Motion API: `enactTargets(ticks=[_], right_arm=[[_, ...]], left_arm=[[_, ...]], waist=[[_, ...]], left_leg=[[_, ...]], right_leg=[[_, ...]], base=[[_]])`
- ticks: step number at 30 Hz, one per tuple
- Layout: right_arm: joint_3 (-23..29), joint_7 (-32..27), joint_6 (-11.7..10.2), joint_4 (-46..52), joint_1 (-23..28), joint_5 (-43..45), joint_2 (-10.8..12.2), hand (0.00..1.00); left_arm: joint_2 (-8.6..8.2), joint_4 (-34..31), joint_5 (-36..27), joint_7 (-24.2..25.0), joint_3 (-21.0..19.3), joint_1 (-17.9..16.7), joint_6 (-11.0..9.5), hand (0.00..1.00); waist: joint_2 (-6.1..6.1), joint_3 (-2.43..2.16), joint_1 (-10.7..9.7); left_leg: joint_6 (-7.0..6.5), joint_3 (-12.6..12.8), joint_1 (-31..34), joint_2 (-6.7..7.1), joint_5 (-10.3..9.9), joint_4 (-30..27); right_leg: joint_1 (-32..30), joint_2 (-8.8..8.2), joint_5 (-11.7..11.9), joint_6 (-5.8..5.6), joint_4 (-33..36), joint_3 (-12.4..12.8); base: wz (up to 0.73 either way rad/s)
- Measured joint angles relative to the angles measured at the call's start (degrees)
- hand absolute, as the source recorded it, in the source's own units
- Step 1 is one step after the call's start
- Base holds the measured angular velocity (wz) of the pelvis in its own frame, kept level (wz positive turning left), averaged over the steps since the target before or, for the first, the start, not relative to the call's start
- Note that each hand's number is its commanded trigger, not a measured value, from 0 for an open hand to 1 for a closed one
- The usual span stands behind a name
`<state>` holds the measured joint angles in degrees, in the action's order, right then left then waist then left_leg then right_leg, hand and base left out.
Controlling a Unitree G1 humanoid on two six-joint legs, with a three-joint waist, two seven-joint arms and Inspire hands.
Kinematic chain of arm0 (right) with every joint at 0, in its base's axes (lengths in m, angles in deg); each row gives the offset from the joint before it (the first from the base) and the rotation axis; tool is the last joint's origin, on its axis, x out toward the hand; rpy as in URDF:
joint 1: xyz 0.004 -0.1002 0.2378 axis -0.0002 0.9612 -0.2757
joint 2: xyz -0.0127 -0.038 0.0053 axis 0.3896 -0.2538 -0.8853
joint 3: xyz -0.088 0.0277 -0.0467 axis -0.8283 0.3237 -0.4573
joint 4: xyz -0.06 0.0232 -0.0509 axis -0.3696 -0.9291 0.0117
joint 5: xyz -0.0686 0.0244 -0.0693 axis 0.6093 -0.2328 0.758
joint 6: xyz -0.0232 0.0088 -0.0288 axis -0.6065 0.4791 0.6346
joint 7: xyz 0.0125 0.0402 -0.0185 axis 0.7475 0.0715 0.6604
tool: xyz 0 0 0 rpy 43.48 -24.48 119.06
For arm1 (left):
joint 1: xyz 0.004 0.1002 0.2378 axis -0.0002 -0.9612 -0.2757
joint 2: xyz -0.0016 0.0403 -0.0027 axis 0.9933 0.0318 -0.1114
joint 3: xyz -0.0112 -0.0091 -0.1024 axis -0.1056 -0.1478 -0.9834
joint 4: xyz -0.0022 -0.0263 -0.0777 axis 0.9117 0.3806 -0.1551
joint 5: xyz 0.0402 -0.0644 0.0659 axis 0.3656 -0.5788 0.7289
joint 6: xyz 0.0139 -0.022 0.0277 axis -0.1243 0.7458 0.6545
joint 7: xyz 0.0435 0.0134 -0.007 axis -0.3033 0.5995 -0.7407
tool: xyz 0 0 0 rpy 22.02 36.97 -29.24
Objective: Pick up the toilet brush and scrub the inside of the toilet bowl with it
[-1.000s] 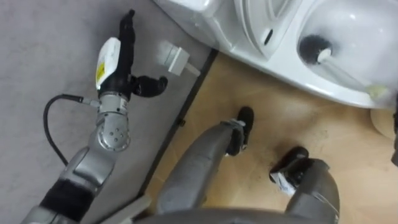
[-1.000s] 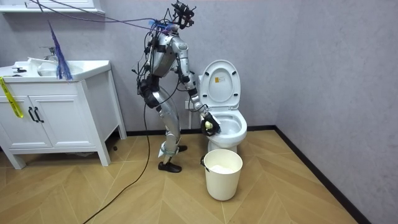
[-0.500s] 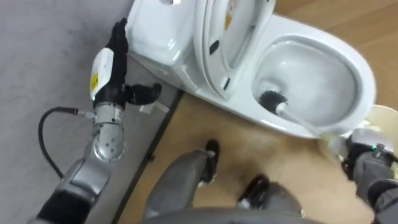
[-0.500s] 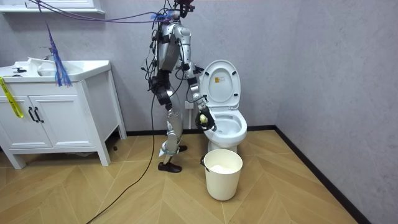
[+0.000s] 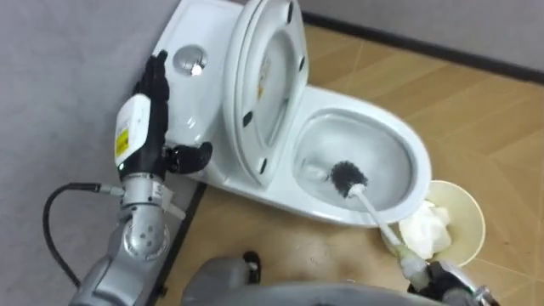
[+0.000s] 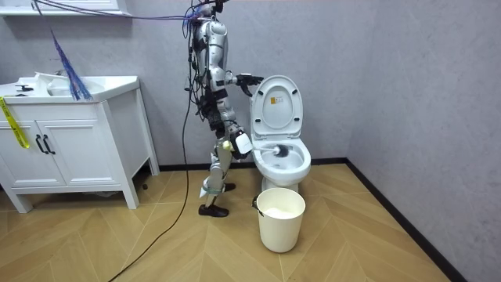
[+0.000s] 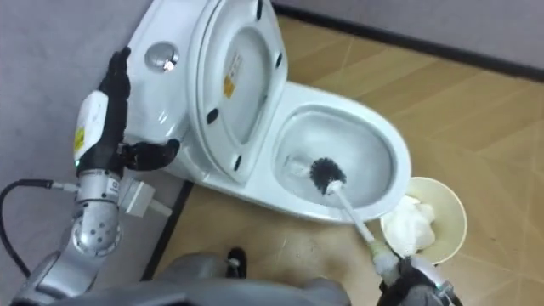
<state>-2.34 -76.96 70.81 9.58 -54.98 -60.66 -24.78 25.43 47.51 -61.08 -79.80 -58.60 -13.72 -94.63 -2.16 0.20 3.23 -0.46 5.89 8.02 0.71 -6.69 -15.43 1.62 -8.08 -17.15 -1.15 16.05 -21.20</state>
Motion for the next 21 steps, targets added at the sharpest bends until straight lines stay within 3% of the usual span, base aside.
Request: enactTargets(ticks=[3, 9, 14, 19, 20, 21], right_arm=[[4.9, -0.2, -1.3, 5.5, 3.4, -4.3, 0.3, 1.0], [9.6, 0.3, -5.2, 11.5, 5.0, -14.7, 1.6, 1.0], [11.0, 0.0, -7.5, 13.9, 5.4, -23.5, 2.7, 1.0], [13.4, -0.4, -8.3, 14.0, 5.6, -32.1, 4.0, 1.0], [13.6, -0.6, -8.4, 13.9, 5.9, -34.2, 3.8, 0.28], [14.0, -0.8, -8.4, 13.8, 6.0, -36.1, 3.9, 0.0]], left_arm=[[-1.32, 5.5, 0.0, -1.2, -3.8, -2.6, -1.7, 0.0], [-4.42, 14.6, -0.7, -1.7, -10.3, -5.8, -2.7, 0.0], [-4.9, 26.1, -3.3, -1.7, -10.6, -4.5, -3.7, 0.0], [-5.27, 34.7, -7.5, -1.2, -11.5, -4.6, -3.7, 0.0], [-5.5, 36.1, -8.9, -1.1, -11.6, -5.1, -3.7, 0.0], [-6.08, 37.8, -11.0, -0.8, -12.1, -5.0, -3.9, 0.0]], waist=[[0.38, -0.5, 0.0], [0.02, -0.36, 0.1], [0.41, -0.24, -0.2], [0.61, -0.24, -1.6], [0.68, -0.26, -1.6], [0.78, -0.27, -1.7]], left_leg=[[0.49, 0.2, -3.4, -0.23, -0.4, 1.3], [1.37, 0.5, -5.8, -0.78, -1.3, 2.4], [1.49, 1.6, -6.9, -0.87, -1.8, 3.2], [1.63, 2.2, -8.0, -0.88, -2.4, 3.8], [1.63, 2.3, -8.5, -0.87, -2.4, 4.4], [1.65, 2.6, -9.0, -0.89, -2.4, 4.8]], right_leg=[[3.2, 0.65, 0.6, 0.1, -2.3, 0.8], [4.9, 1.55, 0.7, 0.21, -3.5, 2.4], [5.7, 2.18, 0.9, 0.05, -4.6, 3.5], [6.5, 2.25, 1.1, -0.06, -5.4, 4.2], [6.6, 2.22, 1.1, -0.06, -5.4, 4.9], [6.6, 2.21, 1.1, -0.06, -5.4, 5.4]], base=[[-0.26], [-0.12], [-0.09], [-0.1], [-0.25], [-0.26]])
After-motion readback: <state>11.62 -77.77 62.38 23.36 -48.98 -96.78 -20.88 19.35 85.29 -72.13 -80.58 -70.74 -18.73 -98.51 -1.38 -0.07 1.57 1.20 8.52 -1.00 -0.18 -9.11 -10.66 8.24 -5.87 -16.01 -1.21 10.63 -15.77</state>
